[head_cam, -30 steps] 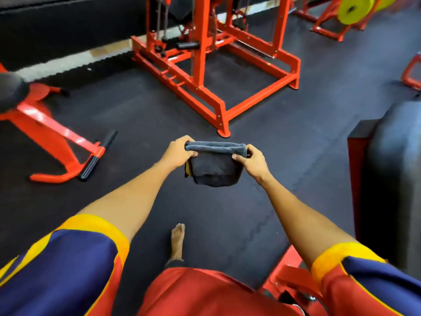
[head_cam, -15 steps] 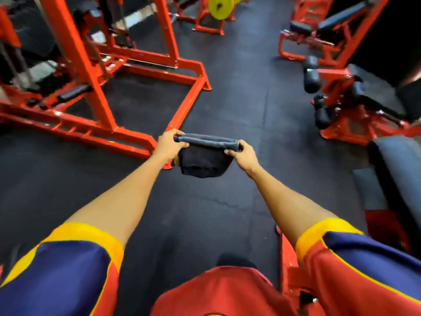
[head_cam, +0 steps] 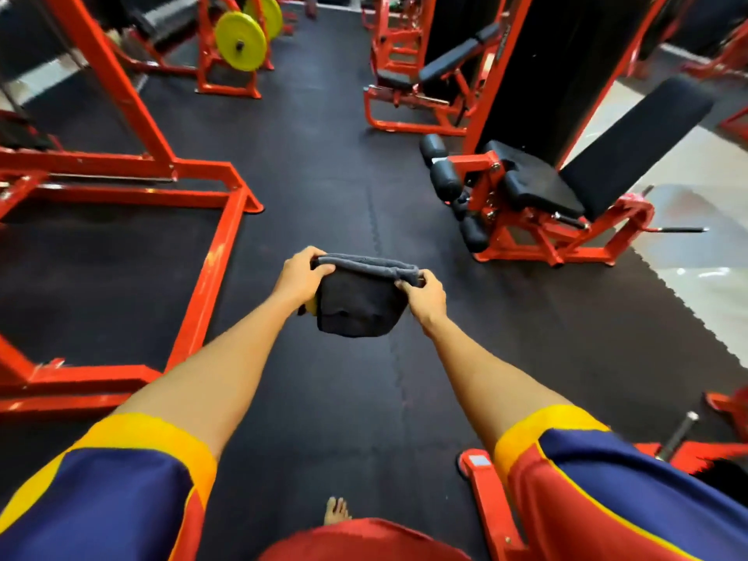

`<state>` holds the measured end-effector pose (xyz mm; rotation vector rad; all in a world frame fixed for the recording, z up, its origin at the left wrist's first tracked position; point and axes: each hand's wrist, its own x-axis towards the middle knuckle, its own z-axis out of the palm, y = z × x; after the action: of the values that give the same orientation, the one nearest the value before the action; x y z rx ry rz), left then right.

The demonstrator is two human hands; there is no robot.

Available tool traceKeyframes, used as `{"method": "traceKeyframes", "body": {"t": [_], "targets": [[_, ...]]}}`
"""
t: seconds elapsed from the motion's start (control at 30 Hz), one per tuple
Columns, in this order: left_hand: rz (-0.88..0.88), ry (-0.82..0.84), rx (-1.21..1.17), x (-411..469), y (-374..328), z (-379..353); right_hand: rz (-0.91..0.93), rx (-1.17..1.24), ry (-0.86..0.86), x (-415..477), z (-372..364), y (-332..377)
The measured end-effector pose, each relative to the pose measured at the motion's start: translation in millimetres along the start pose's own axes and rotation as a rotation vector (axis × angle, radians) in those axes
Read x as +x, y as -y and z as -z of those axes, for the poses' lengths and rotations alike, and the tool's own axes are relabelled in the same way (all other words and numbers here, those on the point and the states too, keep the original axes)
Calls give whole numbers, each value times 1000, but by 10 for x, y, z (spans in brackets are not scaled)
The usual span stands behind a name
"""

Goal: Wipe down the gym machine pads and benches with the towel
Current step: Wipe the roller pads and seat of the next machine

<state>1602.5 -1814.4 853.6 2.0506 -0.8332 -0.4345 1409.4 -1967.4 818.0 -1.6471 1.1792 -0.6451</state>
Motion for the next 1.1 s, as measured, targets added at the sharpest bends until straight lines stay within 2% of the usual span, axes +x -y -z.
{"method": "traceKeyframes", "body": {"t": [0.17, 0.37, 0.77, 1.1], "targets": [[-51, 68, -79, 866, -298, -278, 42, -32, -77, 799, 212, 196], [-112, 198, -119, 2108, -649, -792, -2, -39, -193, 1884, 426, 181], [-226, 420, -65, 4357, -1330, -1421, -52, 19, -350, 3615, 591, 523], [-251, 529, -54, 5615, -1787, -2726, -108, 9, -421, 5084, 1201, 145]]}}
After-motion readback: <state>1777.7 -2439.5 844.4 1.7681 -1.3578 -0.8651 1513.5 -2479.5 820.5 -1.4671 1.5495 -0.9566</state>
